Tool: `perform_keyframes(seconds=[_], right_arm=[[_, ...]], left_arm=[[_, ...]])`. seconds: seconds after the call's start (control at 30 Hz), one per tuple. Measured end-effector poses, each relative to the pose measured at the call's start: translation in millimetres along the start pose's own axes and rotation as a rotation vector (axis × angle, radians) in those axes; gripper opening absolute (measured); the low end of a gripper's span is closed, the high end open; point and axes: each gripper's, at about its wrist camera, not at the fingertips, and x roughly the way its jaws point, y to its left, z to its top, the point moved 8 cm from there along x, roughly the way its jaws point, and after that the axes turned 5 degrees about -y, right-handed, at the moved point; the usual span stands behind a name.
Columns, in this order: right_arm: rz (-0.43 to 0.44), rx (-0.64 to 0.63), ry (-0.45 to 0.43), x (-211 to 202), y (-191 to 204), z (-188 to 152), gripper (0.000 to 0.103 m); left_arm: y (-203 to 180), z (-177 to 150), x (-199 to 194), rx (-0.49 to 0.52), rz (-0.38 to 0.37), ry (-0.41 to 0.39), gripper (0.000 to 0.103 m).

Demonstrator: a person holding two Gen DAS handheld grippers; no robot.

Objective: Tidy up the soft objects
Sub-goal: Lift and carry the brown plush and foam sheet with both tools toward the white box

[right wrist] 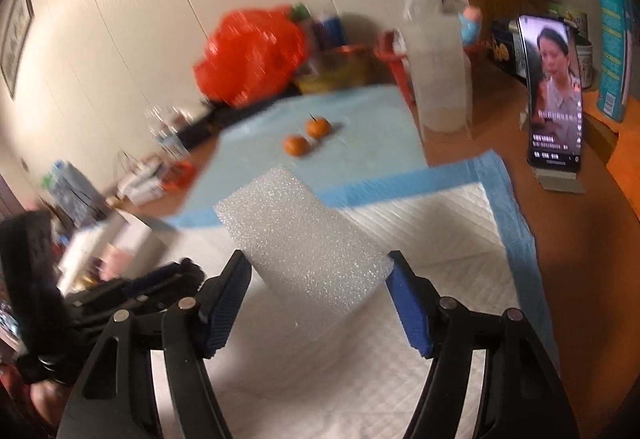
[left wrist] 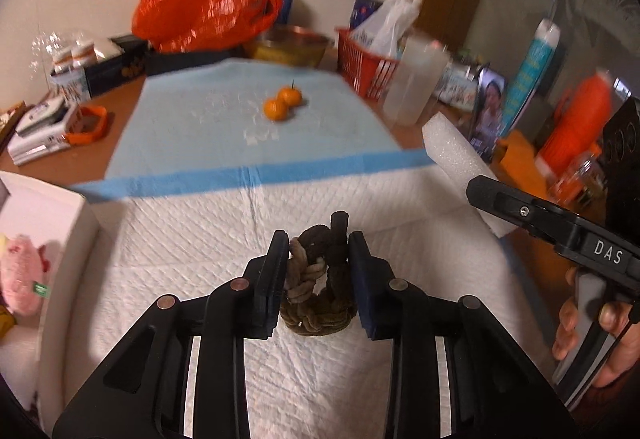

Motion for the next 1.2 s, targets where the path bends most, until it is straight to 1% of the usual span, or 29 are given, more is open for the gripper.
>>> perform_keyframes(seconds=[0.1, 0.2, 0.3, 0.57, 0.73, 0.93, 1.03, 1.1, 1.2], right_arm=[[0.057, 0.010, -0.052, -17.4, 18.4, 10.1, 0.069], [0.093, 0.004, -0.098, -33.1, 34.6, 17.8, 0.069], [0.112, -0.004, -0.135, -48.5, 46.5, 21.9, 0.069], [0.154, -0.001, -0.186, -71.5, 72.2, 29.5, 0.069], [0.212, -0.025, -0.232, -85.3, 106.3, 45.7, 0.069], [0.319, -0.077, -0.323, -112.1, 165.1, 83.3, 0.069], [0.376, -0.069, -0.360, -123.7, 188.5, 91.0, 0.069], [0.411, -0.062, -0.370, -127.3, 202.5, 88.6, 0.069], [0.430, -0.062, -0.358, -122.5, 215.3, 81.7, 0.069]], left_arm=[[-2.0, 10.9, -24.2, -0.008, -0.014, -0.053, 0.030], [-5.5, 19.7, -47.0, -0.015, -0.026, -0.099, 0.030], [-8.3, 25.9, -66.6, -0.020, -0.038, -0.133, 0.030], [-2.2, 40.3, -115.0, -0.033, -0.049, -0.210, 0.030], [10.6, 67.0, -158.8, -0.027, -0.036, -0.299, 0.030], [27.1, 105.8, -223.6, -0.002, -0.012, -0.427, 0.030], [39.3, 111.3, -251.7, -0.003, 0.014, -0.478, 0.030], [48.7, 109.2, -261.7, -0.012, 0.026, -0.492, 0.030], [65.8, 103.2, -269.1, -0.036, 0.040, -0.493, 0.030]])
